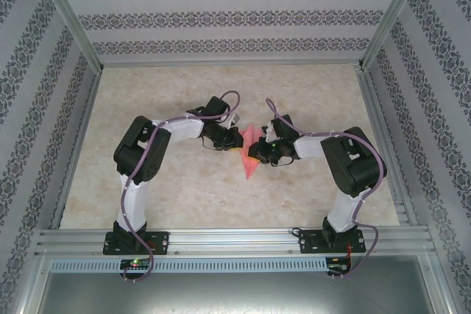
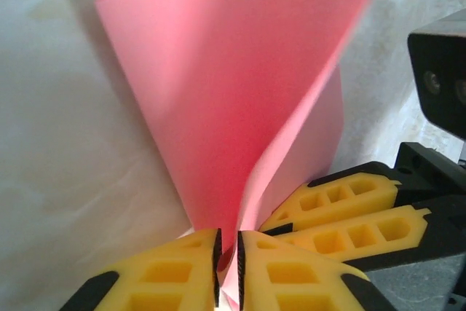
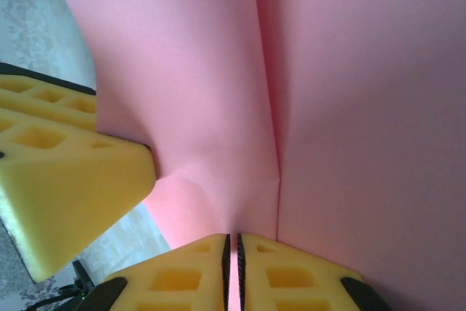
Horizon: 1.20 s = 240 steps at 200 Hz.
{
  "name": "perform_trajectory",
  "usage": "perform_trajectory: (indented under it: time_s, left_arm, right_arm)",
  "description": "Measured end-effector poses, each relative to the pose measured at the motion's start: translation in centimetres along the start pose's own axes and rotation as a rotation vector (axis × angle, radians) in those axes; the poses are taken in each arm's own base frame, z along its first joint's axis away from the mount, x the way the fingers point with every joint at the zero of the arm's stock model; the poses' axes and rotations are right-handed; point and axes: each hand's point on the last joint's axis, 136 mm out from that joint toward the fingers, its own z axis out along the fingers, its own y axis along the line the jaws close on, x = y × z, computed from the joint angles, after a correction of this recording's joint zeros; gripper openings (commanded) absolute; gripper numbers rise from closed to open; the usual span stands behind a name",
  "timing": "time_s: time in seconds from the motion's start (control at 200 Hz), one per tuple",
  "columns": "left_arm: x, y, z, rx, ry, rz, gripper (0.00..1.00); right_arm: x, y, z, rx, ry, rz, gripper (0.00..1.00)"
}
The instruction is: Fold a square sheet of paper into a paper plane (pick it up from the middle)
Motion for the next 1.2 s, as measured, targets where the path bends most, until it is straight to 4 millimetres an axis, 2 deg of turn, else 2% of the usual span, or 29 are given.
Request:
perform_trajectory:
  time_s: [0.18, 0.49, 0.879, 1.064, 1.199]
  left_arm:
    - [-0.3, -0.3, -0.1, 0.003, -0.003, 0.019, 0.05]
    - [-1.1, -0.3, 0.5, -0.005, 0.009, 0.045, 0.04]
    - [-1.1, 0.2, 1.1, -0.023, 0.038, 0.065, 0.04]
    - [-1.0, 0.2, 1.1, -0.024, 0.043, 0.074, 0.05]
    - [-1.2, 0.0, 0.9, -0.024, 0.045, 0.087, 0.05]
  right_arm:
    - [-0.1, 0.1, -0.1, -0.004, -0.005, -0.003, 0.15]
    - [-0.2, 0.9, -0.7, -0.018, -0.019, -0.022, 0.19]
    - [0.4, 0.6, -1.7, -0.01, -0.027, -0.032, 0.18]
    - [-1.4, -0.5, -3.2, 0.033, -0.084, -0.019, 0.2]
    - [-3.1, -0.5, -4.0, 0.05, -0.112, -0.035, 0.2]
